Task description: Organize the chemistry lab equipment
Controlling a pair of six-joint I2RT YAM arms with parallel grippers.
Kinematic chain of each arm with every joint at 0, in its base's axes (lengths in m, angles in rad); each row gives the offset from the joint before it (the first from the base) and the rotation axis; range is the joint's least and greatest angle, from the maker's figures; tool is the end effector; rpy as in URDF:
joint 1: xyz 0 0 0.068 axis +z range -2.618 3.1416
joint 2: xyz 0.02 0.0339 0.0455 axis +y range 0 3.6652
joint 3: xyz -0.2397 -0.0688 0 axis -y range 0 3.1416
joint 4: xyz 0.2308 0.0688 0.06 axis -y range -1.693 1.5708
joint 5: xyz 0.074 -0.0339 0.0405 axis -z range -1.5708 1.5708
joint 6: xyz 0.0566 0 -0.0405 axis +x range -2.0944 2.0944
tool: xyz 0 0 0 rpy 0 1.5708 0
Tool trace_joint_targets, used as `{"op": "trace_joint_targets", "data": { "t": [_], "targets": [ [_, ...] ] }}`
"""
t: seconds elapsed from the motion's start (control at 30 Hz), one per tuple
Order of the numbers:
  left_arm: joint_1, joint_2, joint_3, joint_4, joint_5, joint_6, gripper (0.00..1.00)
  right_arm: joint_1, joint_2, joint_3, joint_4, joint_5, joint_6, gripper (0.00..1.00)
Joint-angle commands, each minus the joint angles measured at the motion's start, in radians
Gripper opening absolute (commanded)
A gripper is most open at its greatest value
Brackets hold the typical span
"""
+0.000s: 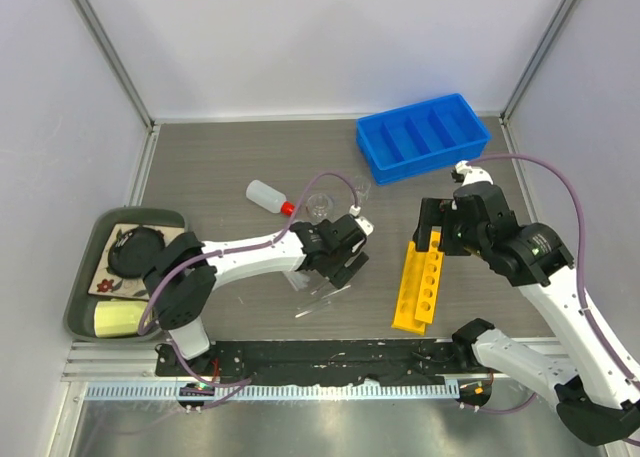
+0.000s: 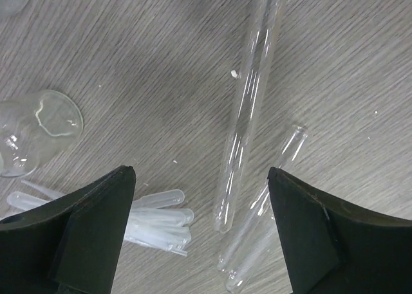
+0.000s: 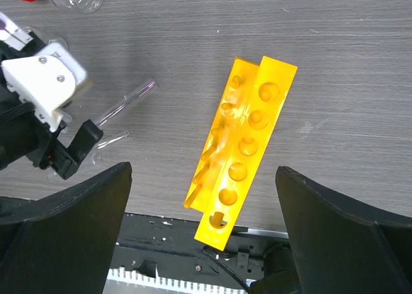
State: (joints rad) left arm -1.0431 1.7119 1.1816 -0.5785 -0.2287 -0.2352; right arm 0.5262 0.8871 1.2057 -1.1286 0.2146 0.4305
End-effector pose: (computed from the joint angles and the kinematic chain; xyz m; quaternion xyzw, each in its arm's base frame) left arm 0.1827 -0.2879 0.1703 0.3561 0.8995 -0.0465 0.2488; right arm 0.1428 0.0690 0.3349 -0.0044 0.9240 0.0817 0.3735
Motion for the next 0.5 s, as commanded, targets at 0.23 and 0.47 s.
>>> {"op": "trace_joint_targets", "data": {
  "t": [0.23, 0.47],
  "targets": [
    [-0.003, 0.077, 0.047, 0.088, 0.038, 0.027, 0.85, 0.001, -0.033, -0.017, 0.001, -0.027, 0.004, 0.99],
    [-0.003, 0.097, 0.004, 0.146, 0.057, 0.033, 0.84, 0.001, -0.039, -0.024, 0.003, -0.035, 0.001, 1.00]
  ]
}}
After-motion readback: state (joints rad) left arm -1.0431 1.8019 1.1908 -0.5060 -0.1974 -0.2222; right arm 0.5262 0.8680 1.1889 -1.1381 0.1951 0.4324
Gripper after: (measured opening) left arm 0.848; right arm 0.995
